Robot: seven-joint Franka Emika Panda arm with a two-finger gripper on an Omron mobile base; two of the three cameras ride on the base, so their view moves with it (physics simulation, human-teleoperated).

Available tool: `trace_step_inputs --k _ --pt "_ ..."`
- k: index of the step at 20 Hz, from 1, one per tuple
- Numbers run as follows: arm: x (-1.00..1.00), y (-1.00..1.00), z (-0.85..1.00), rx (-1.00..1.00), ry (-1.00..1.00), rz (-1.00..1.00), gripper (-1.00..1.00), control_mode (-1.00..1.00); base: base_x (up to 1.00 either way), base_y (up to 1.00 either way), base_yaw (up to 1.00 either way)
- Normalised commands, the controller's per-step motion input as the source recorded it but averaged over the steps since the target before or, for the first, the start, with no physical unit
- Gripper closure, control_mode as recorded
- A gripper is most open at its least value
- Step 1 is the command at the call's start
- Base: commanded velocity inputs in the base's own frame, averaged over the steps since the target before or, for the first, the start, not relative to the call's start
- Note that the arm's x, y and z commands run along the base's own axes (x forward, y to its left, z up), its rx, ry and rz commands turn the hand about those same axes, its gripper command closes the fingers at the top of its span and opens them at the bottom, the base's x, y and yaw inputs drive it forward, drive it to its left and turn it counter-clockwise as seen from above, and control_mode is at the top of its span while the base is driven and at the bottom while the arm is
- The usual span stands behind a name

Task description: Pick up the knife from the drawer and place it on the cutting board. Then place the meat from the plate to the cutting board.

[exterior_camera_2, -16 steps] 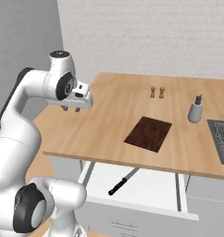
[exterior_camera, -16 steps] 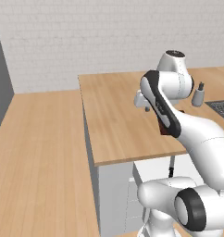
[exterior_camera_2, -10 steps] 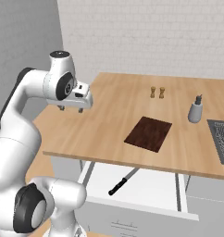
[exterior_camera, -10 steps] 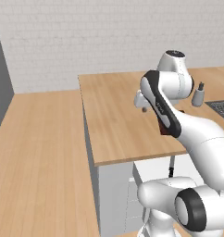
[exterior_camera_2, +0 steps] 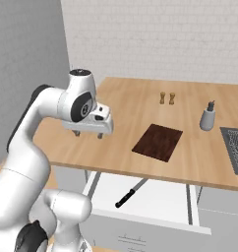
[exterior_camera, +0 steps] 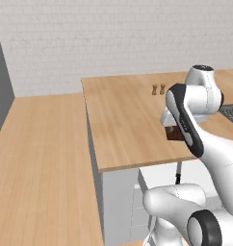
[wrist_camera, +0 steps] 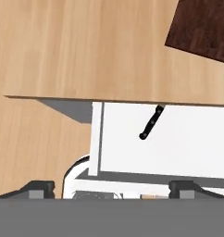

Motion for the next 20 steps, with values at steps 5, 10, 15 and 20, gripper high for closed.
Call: trace_step_inputs --k 5,10,15,20 --pt "-0.70 -0.45 -0.34 -0.02 0.03 0.01 -1.00 -1.00 0.00 0.00 0.00" --pt "-0.07 1.00 0.01 -0.05 -0.13 0.02 -1.00 -1.00 0.00 0.00 0.00" --pt "0.00 0.99 0.14 0.00 -0.15 0.00 -1.00 -1.00 0.00 0.00 0.00" --pt "0.00 0.24 0.00 0.00 -0.01 -0.01 -1.00 -1.00 0.00 0.00 0.00"
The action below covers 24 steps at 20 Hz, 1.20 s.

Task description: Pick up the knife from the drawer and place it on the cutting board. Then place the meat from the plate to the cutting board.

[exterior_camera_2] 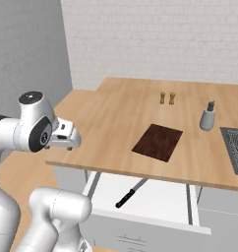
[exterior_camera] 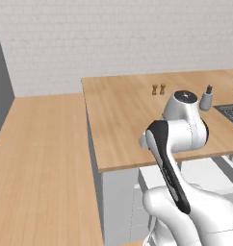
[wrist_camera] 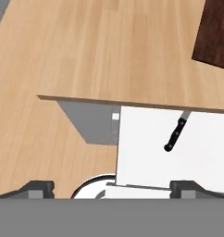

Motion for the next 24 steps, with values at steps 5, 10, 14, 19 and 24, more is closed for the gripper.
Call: trace_step_inputs --k 5,10,14,19,24 --pt "-0.21 0.00 -0.07 -0.01 0.01 0.00 -1.00 -1.00 0.00 0.00 0.00" --pt "0.00 0.00 0.00 0.00 0.00 0.00 -1.00 1.00 -1.00 -0.37 0.02" --pt "0.00 0.00 0.00 0.00 0.00 0.00 -1.00 1.00 -0.66 -0.97 -0.01" --pt "0.00 0.00 0.00 0.00 0.00 0.00 -1.00 1.00 -0.01 -1.00 -0.04" --pt "0.00 0.00 0.00 0.00 0.00 0.00 -1.00 1.00 0.24 -1.00 -0.03"
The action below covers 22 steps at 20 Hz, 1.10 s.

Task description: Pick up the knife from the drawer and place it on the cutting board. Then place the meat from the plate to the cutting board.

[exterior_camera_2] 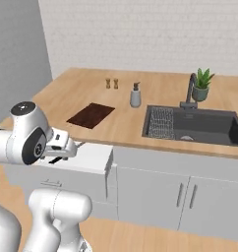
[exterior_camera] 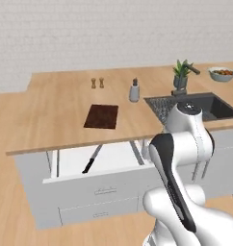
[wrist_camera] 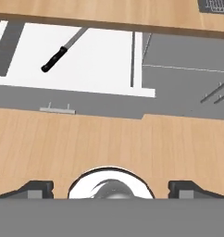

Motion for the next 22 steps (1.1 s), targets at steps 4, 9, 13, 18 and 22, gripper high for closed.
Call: trace_step_inputs --k 4,9,13,18,22 --pt "0.00 0.00 0.00 0.00 0.00 0.00 -1.00 1.00 0.43 -1.00 -0.01" --pt "0.00 0.00 0.00 0.00 0.00 0.00 -1.00 1.00 0.77 -0.97 0.18" --pt "0.00 0.00 0.00 0.00 0.00 0.00 -1.00 1.00 0.64 -0.79 0.43" --pt "0.00 0.00 0.00 0.00 0.00 0.00 -1.00 1.00 0.02 -0.20 0.79" --pt "0.00 0.00 0.00 0.00 0.00 0.00 -1.00 1.00 -0.01 0.00 0.95"
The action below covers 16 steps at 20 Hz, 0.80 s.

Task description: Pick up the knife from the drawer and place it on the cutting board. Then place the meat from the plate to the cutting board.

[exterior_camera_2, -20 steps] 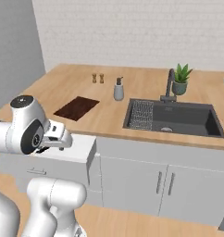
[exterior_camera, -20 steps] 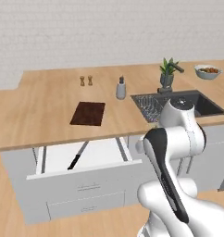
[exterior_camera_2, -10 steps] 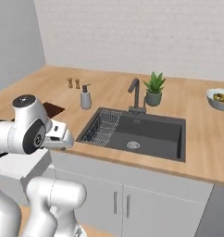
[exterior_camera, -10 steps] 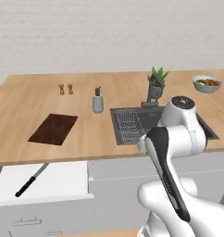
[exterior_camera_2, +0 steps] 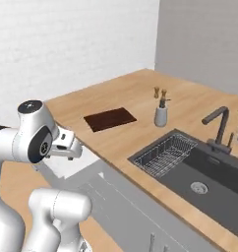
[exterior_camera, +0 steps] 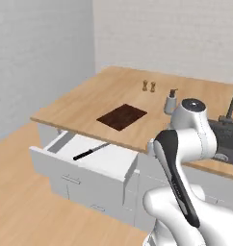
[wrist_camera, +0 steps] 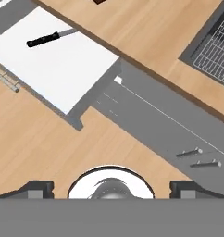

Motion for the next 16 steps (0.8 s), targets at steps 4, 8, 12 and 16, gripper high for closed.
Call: trace_step_inputs --k 4,8,12,16 --pt "0.00 0.00 0.00 0.00 0.00 0.00 -1.00 1.00 -0.05 -0.05 0.91" --pt "0.00 0.00 0.00 0.00 0.00 0.00 -1.00 1.00 -0.45 -0.40 0.78" --pt "0.00 0.00 0.00 0.00 0.00 0.00 -1.00 1.00 -0.14 -0.77 0.51" --pt "0.00 0.00 0.00 0.00 0.00 0.00 -1.00 1.00 0.11 -0.64 0.27"
